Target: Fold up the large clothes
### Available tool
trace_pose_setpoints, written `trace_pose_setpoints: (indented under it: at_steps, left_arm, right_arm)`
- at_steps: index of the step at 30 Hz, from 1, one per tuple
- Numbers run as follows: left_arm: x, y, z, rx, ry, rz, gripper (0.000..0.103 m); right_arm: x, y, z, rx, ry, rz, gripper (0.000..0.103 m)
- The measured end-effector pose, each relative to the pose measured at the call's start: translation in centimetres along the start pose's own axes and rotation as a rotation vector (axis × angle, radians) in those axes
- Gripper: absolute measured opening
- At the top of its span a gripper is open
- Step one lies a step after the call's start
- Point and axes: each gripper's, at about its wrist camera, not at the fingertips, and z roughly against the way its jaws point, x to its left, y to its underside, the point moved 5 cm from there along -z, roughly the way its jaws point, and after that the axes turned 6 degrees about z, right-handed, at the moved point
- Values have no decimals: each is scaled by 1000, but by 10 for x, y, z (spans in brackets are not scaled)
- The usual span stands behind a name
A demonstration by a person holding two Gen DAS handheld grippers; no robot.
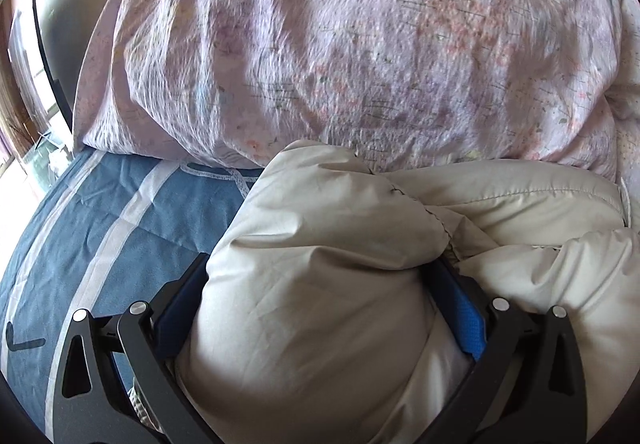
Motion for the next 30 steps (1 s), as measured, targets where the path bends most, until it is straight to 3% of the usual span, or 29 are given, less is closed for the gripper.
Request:
trace_pose_setpoints:
  at_steps: [6,8,11,13,17,19,22,24,27,30]
  left_arm:
    - [3,2,1,-3,-12,-4,102]
    - [7,4,18,-5,-27,-12,102]
    - [22,7,56,-57,7,-10,102]
    - [32,10,66,-66,22,-2,102]
    - [45,22,40,18,0,22,102]
    - [53,23,33,24,23,78,102]
    - [61,25,25,64,72,144,102]
    - [71,26,33,81,104,179,102]
    - [98,35,63,87,269,281,102]
    - [133,55,92,87,377,399,102]
  right_arm:
    - [-9,-3,-5,11,-23,3,97]
    - [-15,-2,9,-6,-40,22,91]
    - [-42,4,45,-43,-109,-41,91]
    - [-55,9,55,-49,-107,-69,91]
    - [-45,28,28,64,-70,6,92]
    - [-44,29,18,58,-79,-10,96]
    - [-53,26,6,97,-145,-61,97]
    - [-73,28,22,86,-215,-161,88]
    - [-104,48,52,70,-330,-332,89]
    - [-131,87,66,109,-474,-544,90]
